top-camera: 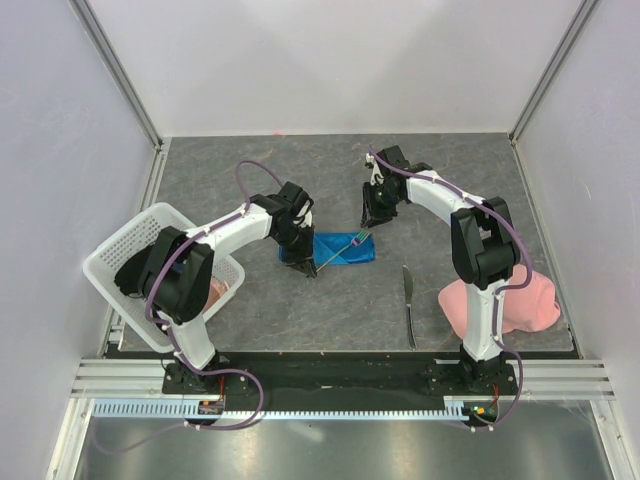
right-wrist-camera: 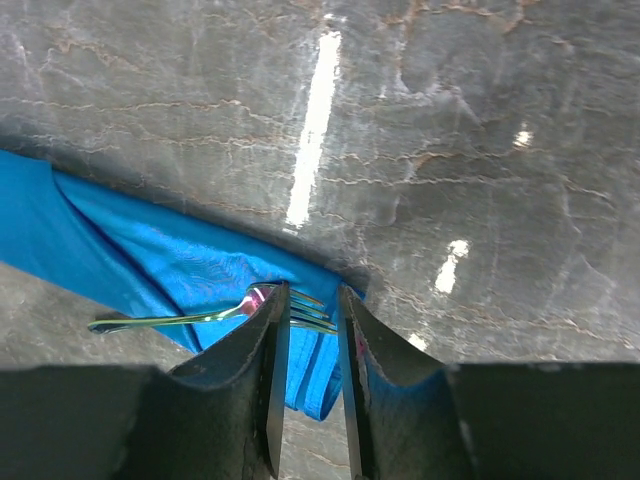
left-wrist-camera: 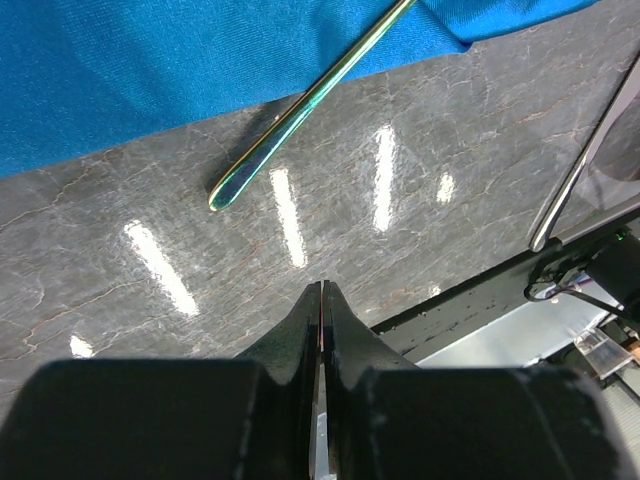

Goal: Fold the napkin into a case and place the utensils inside
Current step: Pick up the fork from the center of the board.

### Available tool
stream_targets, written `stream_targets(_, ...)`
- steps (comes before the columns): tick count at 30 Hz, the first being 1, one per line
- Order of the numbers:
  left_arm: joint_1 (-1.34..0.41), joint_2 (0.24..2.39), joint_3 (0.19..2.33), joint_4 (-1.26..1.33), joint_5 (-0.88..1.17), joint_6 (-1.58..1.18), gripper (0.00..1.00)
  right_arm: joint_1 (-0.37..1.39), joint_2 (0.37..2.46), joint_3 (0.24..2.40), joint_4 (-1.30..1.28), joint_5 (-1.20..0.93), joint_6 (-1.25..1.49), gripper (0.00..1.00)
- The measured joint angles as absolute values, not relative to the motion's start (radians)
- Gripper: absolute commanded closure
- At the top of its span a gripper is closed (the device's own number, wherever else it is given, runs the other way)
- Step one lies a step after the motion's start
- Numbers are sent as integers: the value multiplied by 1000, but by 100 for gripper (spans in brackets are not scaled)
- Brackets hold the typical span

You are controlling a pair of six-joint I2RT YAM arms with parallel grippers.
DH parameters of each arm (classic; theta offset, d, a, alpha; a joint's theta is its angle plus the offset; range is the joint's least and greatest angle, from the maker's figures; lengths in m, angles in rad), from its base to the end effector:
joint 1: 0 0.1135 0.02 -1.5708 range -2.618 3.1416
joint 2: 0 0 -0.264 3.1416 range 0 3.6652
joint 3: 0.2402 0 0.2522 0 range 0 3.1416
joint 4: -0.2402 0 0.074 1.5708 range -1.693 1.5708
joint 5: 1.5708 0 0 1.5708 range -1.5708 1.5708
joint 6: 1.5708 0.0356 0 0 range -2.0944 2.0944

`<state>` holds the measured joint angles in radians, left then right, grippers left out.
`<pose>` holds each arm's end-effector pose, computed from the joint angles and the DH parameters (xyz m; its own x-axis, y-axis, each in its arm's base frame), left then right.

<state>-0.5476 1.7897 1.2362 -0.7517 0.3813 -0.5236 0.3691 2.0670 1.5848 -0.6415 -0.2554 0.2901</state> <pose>0.2880 -0.1911 0.1902 -0.9968 0.0643 -0.0478 0.0788 0.8934 -0.4422 0.4047 0.1662 0.1874 -0.9348 -0.0649 -0.3491 -0.1915 0.9200 0.3419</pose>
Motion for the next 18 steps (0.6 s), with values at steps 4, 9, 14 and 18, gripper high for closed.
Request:
stream_targets(4, -548, 1790, 1236, -751, 391, -524, 92, 369, 2078, 1586, -636, -289, 281, 71)
stream_targets(9, -548, 1790, 1236, -751, 395, -524, 92, 369, 2081, 1586, -635, -309, 273, 69)
stream_targets(14, -547, 1790, 1236, -751, 396, -524, 92, 369, 2081, 1585, -635, -318, 267, 68)
stream_targets(18, -545, 1790, 1236, -751, 397, -524, 93, 369, 2083, 1585, -635, -318, 263, 68)
